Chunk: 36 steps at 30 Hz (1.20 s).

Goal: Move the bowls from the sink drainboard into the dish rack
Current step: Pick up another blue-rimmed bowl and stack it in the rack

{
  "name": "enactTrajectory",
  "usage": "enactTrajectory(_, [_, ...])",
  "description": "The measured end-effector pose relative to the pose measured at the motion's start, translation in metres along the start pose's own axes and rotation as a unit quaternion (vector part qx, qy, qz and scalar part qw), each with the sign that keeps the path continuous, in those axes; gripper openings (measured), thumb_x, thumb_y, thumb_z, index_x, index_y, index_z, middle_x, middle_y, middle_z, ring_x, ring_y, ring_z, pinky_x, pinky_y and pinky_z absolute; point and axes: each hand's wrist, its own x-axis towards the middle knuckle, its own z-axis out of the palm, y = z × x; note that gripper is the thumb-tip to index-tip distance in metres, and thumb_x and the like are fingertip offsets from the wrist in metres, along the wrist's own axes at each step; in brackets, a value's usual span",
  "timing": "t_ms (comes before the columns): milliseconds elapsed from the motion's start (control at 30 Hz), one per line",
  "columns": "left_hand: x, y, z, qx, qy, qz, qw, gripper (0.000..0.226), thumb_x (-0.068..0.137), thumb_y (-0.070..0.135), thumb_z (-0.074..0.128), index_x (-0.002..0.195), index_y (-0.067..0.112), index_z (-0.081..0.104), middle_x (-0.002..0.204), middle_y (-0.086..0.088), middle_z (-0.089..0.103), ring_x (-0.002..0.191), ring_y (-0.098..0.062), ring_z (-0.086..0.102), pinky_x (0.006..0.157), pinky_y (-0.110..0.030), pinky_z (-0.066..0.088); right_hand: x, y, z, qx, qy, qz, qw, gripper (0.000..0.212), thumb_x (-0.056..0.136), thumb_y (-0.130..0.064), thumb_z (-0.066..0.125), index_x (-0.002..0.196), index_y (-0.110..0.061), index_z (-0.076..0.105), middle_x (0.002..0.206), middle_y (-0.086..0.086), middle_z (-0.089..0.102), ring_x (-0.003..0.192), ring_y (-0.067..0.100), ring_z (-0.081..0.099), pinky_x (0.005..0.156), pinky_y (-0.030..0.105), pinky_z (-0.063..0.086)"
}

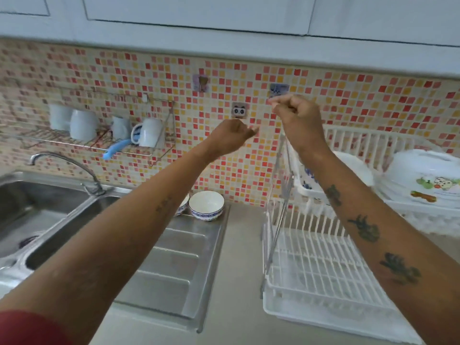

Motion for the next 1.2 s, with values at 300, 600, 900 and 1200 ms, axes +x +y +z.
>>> enactTrajectory(300, [-0.012, -0.197, -0.056, -0.105, -0.052, -0.305, 0.945, 0.060, 0.096, 0.055, 0.041, 0.130, 0.007, 0.055, 0.140, -0.014, 0.052, 0.121, -0.035, 0.052, 0.095, -0.046, 0.044, 0.007, 0.077, 0.171, 0.026, -0.154, 0.219, 0.963, 0.038, 0.093, -0.022, 0.056, 0.118, 0.007, 0.060, 0.119, 0.016, 0.065, 0.114, 0.025, 0.061, 0.087, 0.035, 0.049])
enactTrajectory(600, [-0.017, -0.356, -0.004, -0.288, -0.143, -0.508, 0.799, 0.051, 0.093, 0.062, 0.041, 0.069, 0.016, 0.046, 0.071, -0.003, 0.039, 0.061, -0.018, 0.036, 0.065, -0.026, 0.037, 0.004, 0.280, 0.245, -0.007, -0.123, 0.500, 0.857, 0.056, 0.074, -0.036, 0.068, 0.121, -0.006, 0.062, 0.085, 0.006, 0.061, 0.060, 0.018, 0.050, 0.054, 0.026, 0.040])
enactTrajectory(900, [0.018, -0.393, 0.062, -0.391, -0.097, -0.547, 0.734, 0.053, 0.091, 0.048, 0.057, 0.133, 0.016, 0.048, 0.127, -0.009, 0.050, 0.105, -0.028, 0.054, 0.090, -0.046, 0.046, -0.013, 0.337, 0.275, 0.004, -0.093, 0.615, 0.783, 0.059, 0.085, -0.032, 0.061, 0.139, -0.017, 0.044, 0.122, 0.006, 0.051, 0.108, 0.026, 0.051, 0.090, 0.039, 0.045])
enactTrajectory(1200, [0.046, -0.389, 0.106, -0.463, -0.008, -0.536, 0.706, 0.047, 0.101, 0.017, 0.045, 0.146, 0.013, 0.032, 0.144, -0.014, 0.044, 0.123, -0.035, 0.051, 0.093, -0.049, 0.047, -0.016, 0.369, 0.298, 0.024, -0.032, 0.606, 0.794, 0.045, 0.090, -0.002, 0.041, 0.134, -0.014, 0.046, 0.112, 0.010, 0.052, 0.097, 0.029, 0.054, 0.076, 0.039, 0.051])
